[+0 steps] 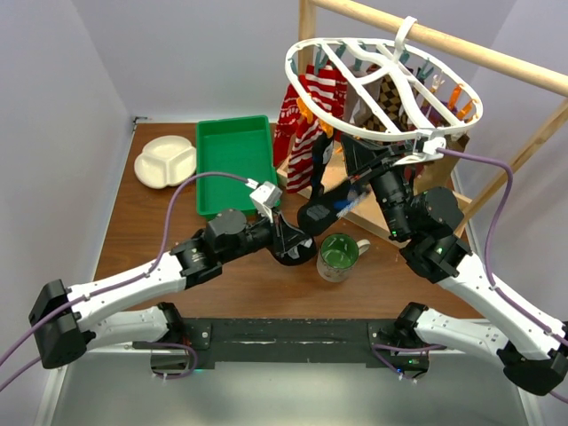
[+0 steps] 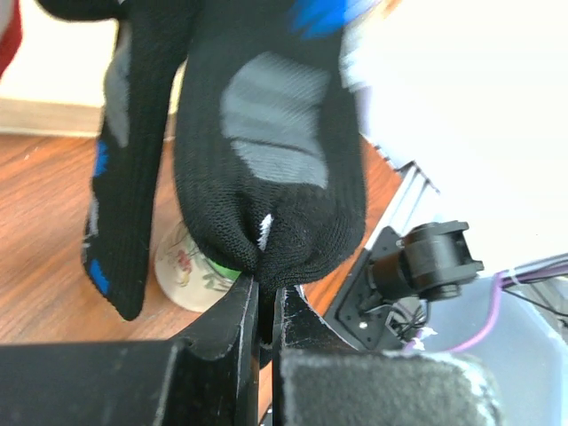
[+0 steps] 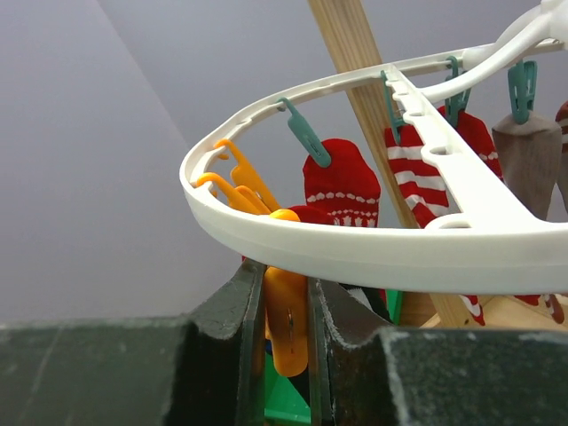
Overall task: Remove the socks clipped to the hanger
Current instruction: Remove the sock from the hanger, then place the sock in the bin.
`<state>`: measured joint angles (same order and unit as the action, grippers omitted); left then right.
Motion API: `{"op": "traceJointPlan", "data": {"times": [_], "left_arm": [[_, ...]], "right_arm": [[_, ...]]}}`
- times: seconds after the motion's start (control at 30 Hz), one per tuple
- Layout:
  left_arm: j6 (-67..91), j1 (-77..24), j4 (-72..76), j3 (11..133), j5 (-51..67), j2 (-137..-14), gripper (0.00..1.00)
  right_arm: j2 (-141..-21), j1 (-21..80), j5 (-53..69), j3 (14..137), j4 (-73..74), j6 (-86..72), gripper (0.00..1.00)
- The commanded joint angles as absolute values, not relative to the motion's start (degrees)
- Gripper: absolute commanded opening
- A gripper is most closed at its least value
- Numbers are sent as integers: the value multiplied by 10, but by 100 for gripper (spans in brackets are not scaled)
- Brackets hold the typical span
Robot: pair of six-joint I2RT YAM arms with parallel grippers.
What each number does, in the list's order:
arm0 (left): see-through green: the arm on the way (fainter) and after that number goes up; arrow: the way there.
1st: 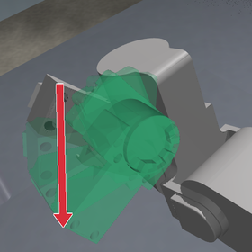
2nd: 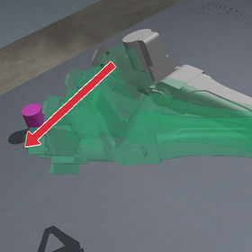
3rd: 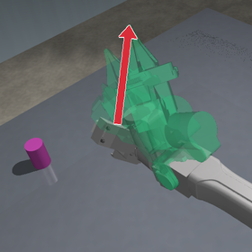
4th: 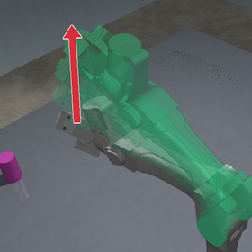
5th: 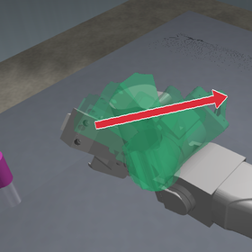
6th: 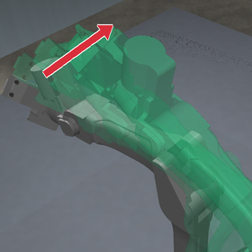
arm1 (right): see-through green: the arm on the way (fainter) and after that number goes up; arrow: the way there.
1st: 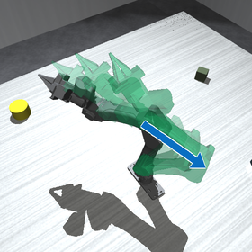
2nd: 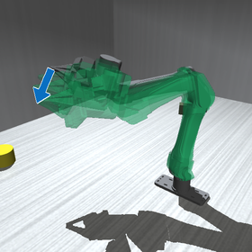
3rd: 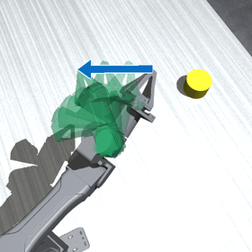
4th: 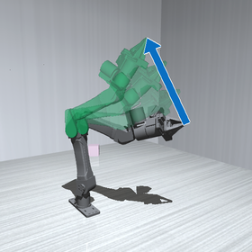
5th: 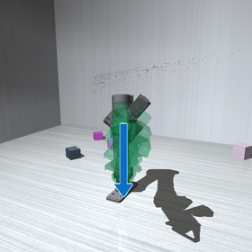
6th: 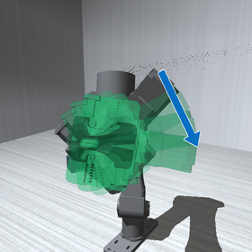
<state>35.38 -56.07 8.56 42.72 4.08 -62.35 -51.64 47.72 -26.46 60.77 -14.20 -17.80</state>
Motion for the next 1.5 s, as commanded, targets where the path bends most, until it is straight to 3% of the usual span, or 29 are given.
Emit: {"op": "traceJointPlan", "data": {"times": [0.0, 0.13, 0.17, 0.3, 0.4, 0.5, 0.8, 1.0, 1.23, 1.47], "left_arm": [[341, -563, 127, 425, 69, -567, 0], [324, -563, 144, 422, 88, -538, 0], [319, -563, 147, 423, 90, -534, 0], [311, -563, 143, 428, 100, -518, 0], [311, -563, 142, 428, 99, -508, 0], [312, -563, 143, 430, 93, -498, 0], [299, -563, 112, 463, 73, -473, 0], [248, -563, 12, 535, 0, -447, 0], [236, -559, -98, 602, -155, -449, 0], [235, -518, -108, 644, -323, -512, 0]], "right_arm": [[-516, 480, -274, 627, -157, -185, 0], [-518, 480, -274, 624, -156, -189, 6], [-519, 480, -275, 623, -156, -189, 17], [-520, 480, -273, 622, -151, -193, 45], [-524, 480, -272, 623, -144, -196, 62], [-519, 480, -274, 620, -137, -199, 69], [-477, 481, -289, 577, -106, -221, 79], [-448, 480, -291, 541, -87, -230, 84], [-407, 480, -294, 505, -71, -240, 88], [-380, 480, -288, 479, -56, -261, 89]]}}
